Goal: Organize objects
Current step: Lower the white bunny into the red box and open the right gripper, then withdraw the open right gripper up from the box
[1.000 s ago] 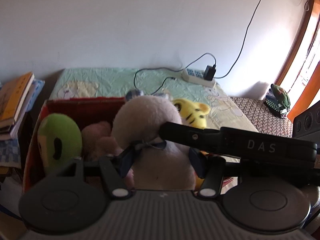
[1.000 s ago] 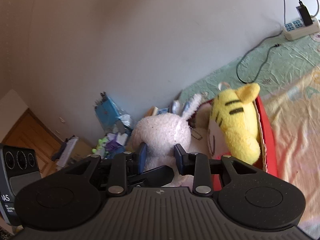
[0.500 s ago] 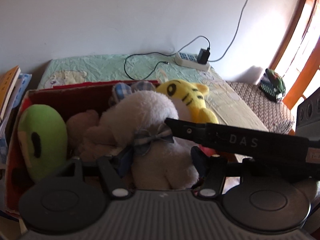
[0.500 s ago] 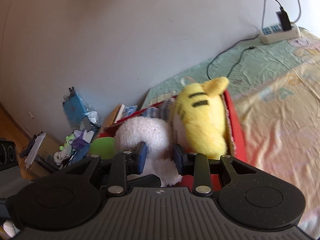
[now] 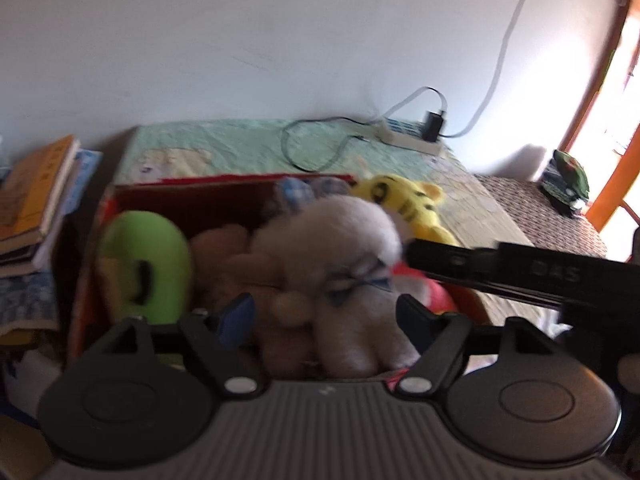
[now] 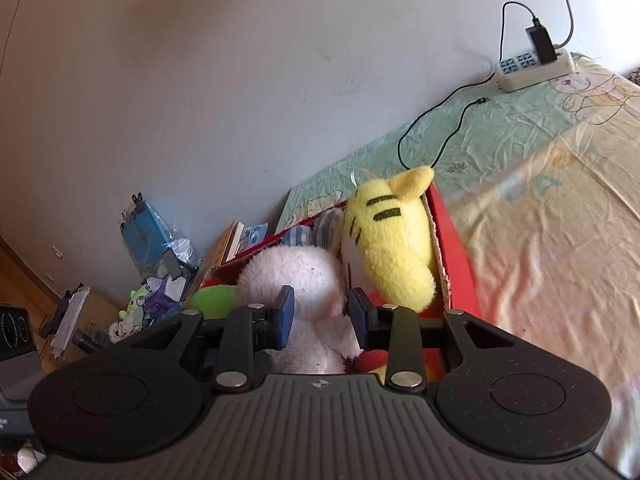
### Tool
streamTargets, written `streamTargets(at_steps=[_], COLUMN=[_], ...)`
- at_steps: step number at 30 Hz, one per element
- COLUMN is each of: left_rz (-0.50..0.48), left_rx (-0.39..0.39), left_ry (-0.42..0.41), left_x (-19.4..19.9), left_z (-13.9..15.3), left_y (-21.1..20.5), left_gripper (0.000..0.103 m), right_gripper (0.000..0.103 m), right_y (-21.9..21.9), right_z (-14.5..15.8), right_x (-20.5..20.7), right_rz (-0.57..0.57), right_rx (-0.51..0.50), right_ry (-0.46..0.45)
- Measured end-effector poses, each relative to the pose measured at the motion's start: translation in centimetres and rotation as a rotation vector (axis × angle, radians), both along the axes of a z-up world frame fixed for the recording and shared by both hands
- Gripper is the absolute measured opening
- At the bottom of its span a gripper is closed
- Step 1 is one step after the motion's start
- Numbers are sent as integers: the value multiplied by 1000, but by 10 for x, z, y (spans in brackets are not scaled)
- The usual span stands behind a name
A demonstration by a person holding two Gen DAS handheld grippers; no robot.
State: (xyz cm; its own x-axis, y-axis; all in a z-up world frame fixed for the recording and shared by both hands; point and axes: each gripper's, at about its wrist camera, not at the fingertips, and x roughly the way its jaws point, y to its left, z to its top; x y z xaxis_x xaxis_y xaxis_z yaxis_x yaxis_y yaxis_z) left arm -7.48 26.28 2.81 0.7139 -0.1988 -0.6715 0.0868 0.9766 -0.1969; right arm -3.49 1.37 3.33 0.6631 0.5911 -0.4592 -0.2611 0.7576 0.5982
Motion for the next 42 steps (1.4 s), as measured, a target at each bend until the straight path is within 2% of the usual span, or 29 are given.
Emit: streamTargets(at_steps=[6, 10, 14, 18, 20, 23, 26, 30, 42], left_rz=[104, 160, 194, 210, 222, 240, 245, 248, 268], left_rx=[69, 110, 196, 218, 246, 287, 289, 299, 348], left_ry=[32, 63, 80, 105, 110, 110, 122, 139, 169], left_x=[-3, -4, -6, -5, -6, -7, -7, -8, -17], left_z=[10, 16, 22, 21, 20, 20, 20, 19, 12], left_y=[18, 23, 17, 16, 14, 10, 10, 9, -5], left_gripper=[84, 92, 92, 92, 92, 94, 95, 95, 95], right_gripper=[34, 35, 36, 45, 45, 46, 47, 58, 59], right_y=[3, 7, 15, 19, 19, 18, 18, 18, 7], right_z=[7, 15, 20, 23, 24, 23, 23, 23, 15], right_x=[-8, -15, -24, -29, -31, -34, -37, -43, -53], right_rz=[-47, -86, -115, -154, -169, -186, -196, -212, -210], right_rx=[-66, -137, -225, -292, -319, -340, -358, -382, -374], right_ry=[-28, -34, -40, -35, -36, -29, -21, -20, 4])
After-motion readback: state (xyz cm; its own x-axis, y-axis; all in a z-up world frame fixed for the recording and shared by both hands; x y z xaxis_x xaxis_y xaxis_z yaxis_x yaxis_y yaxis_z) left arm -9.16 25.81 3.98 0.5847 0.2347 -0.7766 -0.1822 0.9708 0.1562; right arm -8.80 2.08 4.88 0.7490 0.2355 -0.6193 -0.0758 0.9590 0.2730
